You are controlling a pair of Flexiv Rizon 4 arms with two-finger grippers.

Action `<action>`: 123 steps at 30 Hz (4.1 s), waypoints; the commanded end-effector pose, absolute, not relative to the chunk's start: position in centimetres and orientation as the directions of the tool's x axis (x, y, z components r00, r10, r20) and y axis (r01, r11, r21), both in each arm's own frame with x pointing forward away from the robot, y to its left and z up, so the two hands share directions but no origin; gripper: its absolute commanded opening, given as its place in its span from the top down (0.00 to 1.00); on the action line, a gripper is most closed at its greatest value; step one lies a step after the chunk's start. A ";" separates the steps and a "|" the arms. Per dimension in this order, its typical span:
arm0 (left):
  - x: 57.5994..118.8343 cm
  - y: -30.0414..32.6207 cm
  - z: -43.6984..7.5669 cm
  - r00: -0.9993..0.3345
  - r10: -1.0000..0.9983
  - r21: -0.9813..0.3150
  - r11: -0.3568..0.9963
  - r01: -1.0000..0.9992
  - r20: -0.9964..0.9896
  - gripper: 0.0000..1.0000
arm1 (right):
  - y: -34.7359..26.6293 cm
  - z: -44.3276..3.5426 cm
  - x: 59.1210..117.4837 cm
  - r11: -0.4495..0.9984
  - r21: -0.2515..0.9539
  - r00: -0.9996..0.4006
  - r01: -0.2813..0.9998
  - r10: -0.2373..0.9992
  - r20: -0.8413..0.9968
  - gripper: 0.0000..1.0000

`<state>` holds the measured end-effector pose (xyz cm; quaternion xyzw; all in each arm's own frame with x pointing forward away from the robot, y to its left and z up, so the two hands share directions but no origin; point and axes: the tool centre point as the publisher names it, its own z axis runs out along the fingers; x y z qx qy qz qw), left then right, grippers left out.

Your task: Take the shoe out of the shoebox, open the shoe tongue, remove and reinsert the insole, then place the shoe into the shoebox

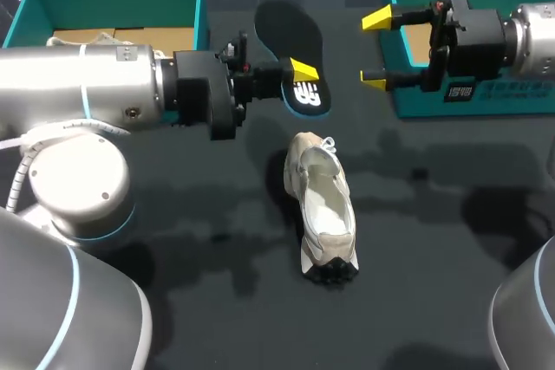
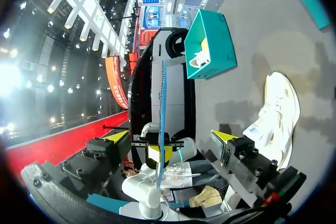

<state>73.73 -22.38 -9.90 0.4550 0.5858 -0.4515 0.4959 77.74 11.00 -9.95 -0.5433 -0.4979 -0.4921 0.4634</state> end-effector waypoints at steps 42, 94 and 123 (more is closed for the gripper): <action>76.4 -28.7 -13.3 -0.027 -0.006 -0.027 0.163 0.986 -1.000 1.00 | 15.5 -12.6 79.2 0.037 -0.034 0.031 0.999 0.071 0.997 0.63; 79.9 -19.3 -12.4 0.059 0.335 0.157 0.274 0.949 -0.940 0.00 | 15.5 -14.9 77.8 0.035 -0.028 0.026 0.999 0.048 0.998 1.00; 85.5 -18.3 -7.5 -0.056 0.815 0.139 0.166 0.976 -0.577 0.00 | 16.1 -17.2 76.2 -0.005 -0.062 0.062 0.998 0.017 0.998 1.00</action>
